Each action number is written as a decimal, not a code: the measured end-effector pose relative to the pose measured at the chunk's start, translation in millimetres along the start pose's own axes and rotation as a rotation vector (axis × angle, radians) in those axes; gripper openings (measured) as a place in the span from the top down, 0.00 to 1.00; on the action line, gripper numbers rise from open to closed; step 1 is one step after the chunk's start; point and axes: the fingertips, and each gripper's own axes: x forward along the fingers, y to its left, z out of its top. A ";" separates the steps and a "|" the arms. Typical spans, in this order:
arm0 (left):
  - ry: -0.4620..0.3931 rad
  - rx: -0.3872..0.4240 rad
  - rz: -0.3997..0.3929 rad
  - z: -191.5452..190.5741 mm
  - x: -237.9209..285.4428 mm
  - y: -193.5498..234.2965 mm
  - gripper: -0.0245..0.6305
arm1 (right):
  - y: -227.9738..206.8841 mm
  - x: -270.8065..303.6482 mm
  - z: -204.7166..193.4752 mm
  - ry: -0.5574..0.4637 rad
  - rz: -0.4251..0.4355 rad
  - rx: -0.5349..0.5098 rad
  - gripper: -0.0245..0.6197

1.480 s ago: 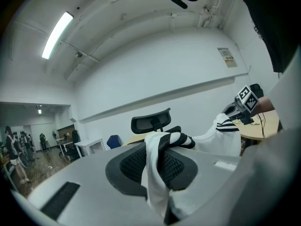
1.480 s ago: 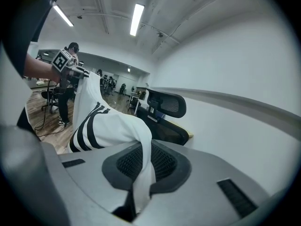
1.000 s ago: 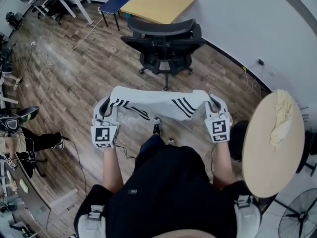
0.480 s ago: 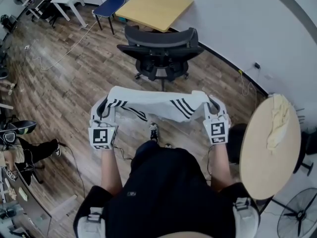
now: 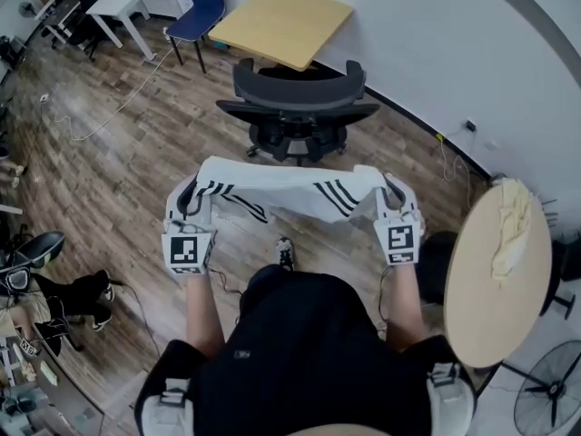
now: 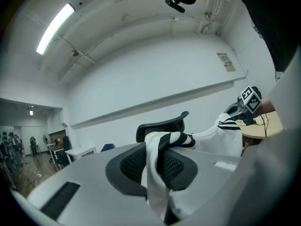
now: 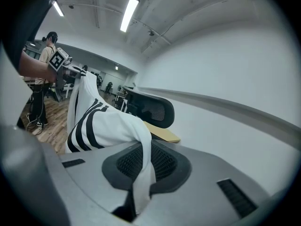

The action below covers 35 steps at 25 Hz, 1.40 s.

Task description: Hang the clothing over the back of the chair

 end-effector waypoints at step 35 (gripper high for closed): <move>-0.134 0.106 -0.133 34.3 104.4 79.3 0.91 | -31.5 55.4 62.8 -0.036 -0.251 -0.012 0.94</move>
